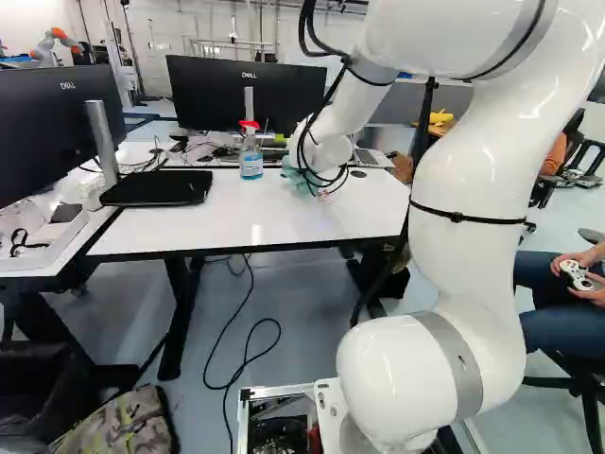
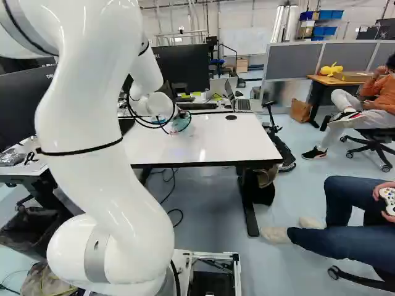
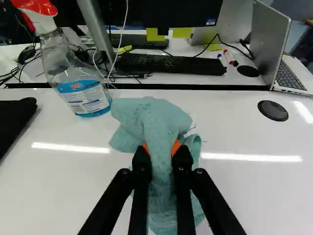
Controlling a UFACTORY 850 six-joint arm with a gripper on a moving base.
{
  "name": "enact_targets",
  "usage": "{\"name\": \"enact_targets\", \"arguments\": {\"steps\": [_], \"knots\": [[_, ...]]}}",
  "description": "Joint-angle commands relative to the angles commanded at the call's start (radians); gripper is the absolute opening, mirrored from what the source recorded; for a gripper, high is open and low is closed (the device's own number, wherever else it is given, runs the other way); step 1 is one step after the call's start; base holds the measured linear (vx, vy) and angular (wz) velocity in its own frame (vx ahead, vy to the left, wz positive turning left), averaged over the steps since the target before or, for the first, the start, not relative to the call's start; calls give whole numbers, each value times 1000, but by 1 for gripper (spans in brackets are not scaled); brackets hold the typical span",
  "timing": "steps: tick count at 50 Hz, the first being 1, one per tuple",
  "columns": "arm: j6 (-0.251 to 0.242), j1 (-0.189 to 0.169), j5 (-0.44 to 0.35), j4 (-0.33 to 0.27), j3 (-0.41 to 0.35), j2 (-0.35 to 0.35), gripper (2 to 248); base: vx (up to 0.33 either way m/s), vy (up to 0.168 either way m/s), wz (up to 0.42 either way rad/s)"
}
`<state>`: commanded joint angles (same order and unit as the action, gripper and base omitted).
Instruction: Clean the table with the green towel
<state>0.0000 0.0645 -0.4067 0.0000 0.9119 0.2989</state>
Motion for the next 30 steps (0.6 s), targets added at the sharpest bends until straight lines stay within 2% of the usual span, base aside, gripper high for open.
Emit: {"name": "enact_targets", "arguments": {"steps": [30], "knots": [[0,-10,-2,0,164,134,56,0,0,0]]}}
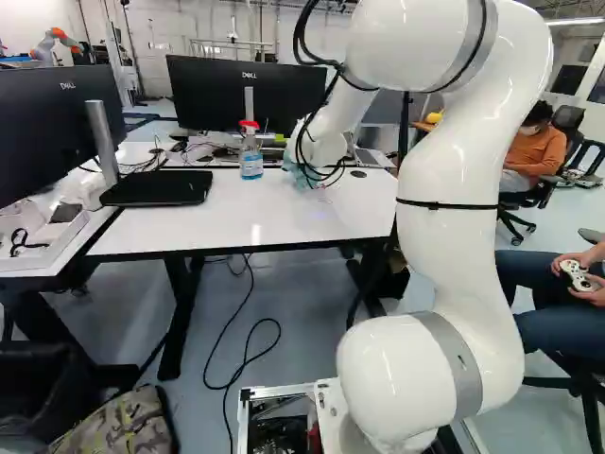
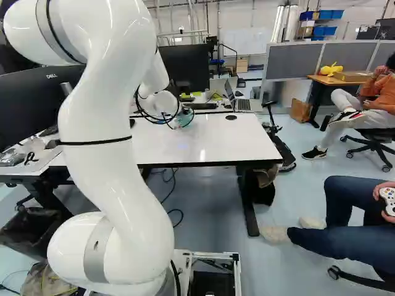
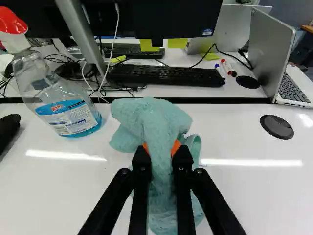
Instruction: Clean the table with the green towel
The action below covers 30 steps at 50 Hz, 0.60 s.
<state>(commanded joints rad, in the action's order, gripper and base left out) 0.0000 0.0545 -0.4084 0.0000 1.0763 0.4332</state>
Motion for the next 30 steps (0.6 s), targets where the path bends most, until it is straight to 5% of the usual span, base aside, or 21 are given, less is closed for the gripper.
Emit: {"name": "enact_targets", "arguments": {"steps": [30], "knots": [[0,-3,0,0,151,159,56,0,0,0]]}}
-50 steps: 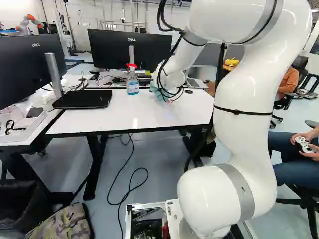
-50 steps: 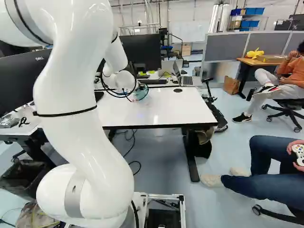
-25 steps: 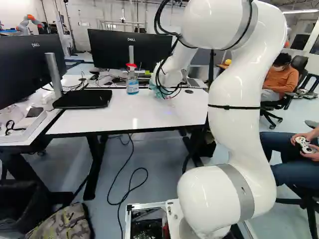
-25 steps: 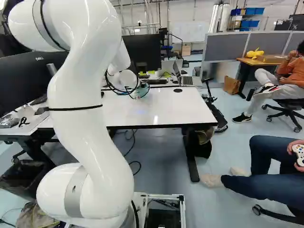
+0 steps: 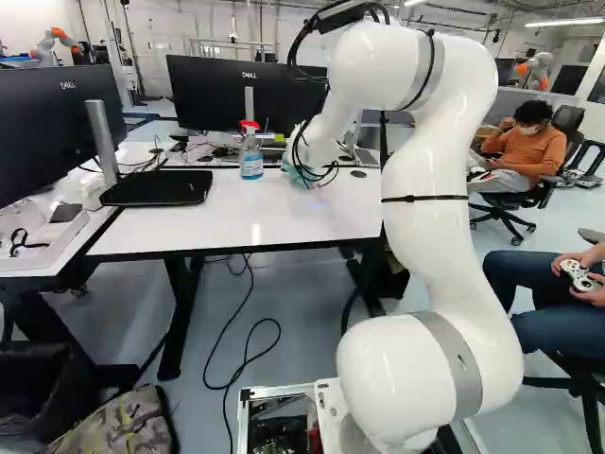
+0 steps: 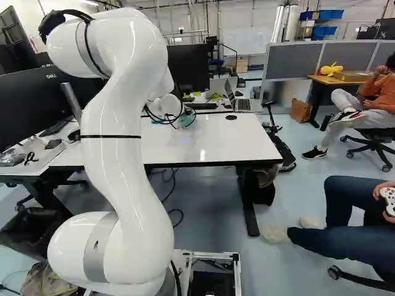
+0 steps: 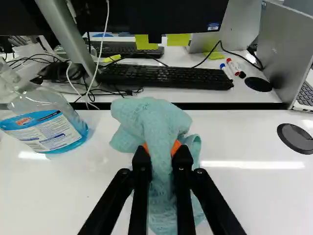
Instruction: Clean the table with the green towel
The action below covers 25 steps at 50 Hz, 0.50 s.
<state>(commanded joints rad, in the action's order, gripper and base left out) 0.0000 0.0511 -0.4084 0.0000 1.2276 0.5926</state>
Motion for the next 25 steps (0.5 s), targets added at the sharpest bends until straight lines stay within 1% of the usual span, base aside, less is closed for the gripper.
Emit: {"name": "enact_targets", "arguments": {"steps": [11,25], "knots": [[0,0,4,0,1,6,56,0,0,0],[0,0,47,0,1,6,56,0,0,0]]}}
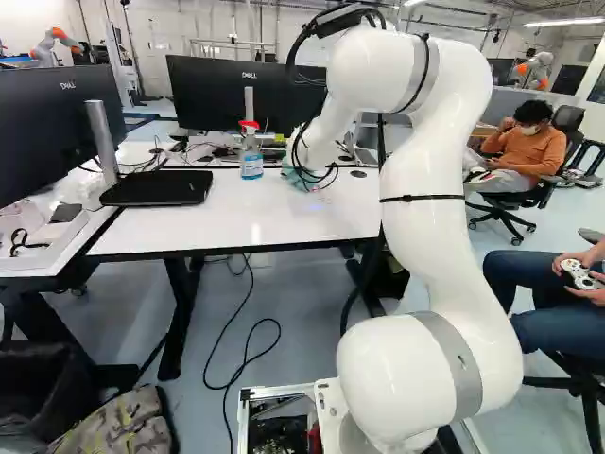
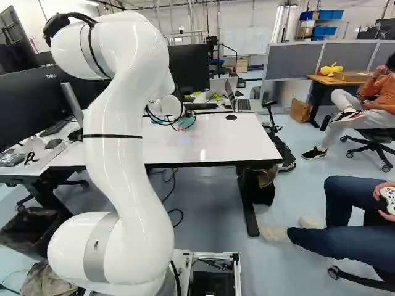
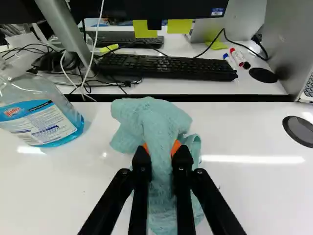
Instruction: Clean the table with the green towel
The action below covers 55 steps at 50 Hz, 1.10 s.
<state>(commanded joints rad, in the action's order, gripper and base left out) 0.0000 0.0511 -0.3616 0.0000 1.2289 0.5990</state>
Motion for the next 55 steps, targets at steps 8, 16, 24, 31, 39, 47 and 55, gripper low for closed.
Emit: {"name": "enact_targets", "arguments": {"steps": [8,16,24,31,39,47,55], "knots": [[0,0,25,0,0,0,56,0,0,0],[0,0,51,0,0,0,56,0,0,0],[0,0,74,0,0,0,56,0,0,0],[0,0,93,0,0,0,56,0,0,0],[0,0,96,0,0,0,56,0,0,0],[0,0,96,0,0,0,56,0,0,0],[0,0,100,0,0,0,56,0,0,0]]}}
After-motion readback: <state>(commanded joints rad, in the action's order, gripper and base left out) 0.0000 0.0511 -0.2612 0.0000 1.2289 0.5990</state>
